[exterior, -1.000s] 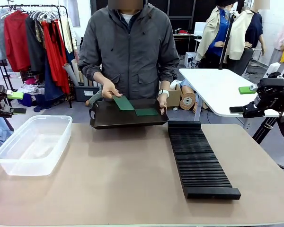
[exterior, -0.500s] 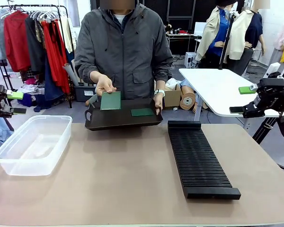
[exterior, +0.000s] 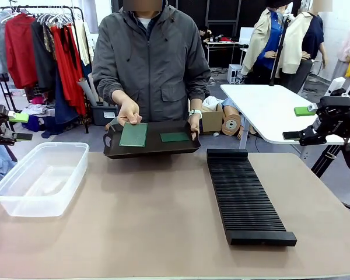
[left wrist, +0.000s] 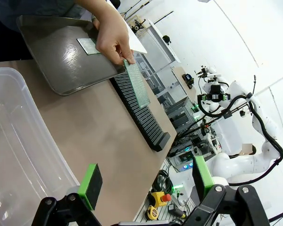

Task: Sort PCBs into racks and boxes based on the side picked up.
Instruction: Pick up the Blank PCB handed by the Human.

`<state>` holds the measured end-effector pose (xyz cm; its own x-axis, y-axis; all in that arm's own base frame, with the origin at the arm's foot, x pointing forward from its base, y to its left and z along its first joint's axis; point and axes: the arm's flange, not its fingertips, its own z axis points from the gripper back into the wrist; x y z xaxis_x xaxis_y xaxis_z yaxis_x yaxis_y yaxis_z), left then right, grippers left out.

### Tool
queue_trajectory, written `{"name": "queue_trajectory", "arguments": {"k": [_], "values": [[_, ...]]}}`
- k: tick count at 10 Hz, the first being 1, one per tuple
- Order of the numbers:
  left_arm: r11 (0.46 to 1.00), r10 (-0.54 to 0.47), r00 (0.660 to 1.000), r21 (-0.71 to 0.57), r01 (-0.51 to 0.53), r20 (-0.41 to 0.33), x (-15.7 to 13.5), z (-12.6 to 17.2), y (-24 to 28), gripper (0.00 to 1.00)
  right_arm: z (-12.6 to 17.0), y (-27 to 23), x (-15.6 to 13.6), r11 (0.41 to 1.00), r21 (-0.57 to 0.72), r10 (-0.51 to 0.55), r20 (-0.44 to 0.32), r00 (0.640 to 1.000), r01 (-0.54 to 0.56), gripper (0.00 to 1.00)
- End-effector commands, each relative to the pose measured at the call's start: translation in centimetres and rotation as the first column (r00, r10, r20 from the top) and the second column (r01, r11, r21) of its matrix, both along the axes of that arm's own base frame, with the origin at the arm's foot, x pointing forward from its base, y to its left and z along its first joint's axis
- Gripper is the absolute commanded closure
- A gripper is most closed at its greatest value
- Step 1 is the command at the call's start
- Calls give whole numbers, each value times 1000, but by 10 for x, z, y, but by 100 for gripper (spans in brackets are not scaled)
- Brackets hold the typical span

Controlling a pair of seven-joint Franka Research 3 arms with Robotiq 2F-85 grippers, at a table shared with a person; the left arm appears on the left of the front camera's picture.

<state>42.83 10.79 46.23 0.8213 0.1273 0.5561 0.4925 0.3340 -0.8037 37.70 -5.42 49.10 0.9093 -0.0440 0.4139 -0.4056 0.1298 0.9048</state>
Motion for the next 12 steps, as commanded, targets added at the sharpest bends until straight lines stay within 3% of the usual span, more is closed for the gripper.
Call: {"name": "queue_trajectory", "arguments": {"k": [1, 6, 8, 12], "values": [[1000, -21, 1000, -3, 21, -14, 11, -2, -8, 0, 1, 0, 1, 1000, 5, -2, 8, 1000, 2, 0], [986, -163, 984, -57, 160, -67, 63, -26, -69, 0, 1, 0, 1, 1000, 5, -2, 8, 1000, 2, 0], [977, -202, 973, -94, 192, -112, 81, -41, -90, 0, 1, 0, 1, 1000, 5, -2, 8, 1000, 2, 0], [966, -236, 963, -138, 218, -133, 105, -49, -132, 0, 1, 0, 1, 1000, 5, -2, 8, 1000, 2, 0]]}}
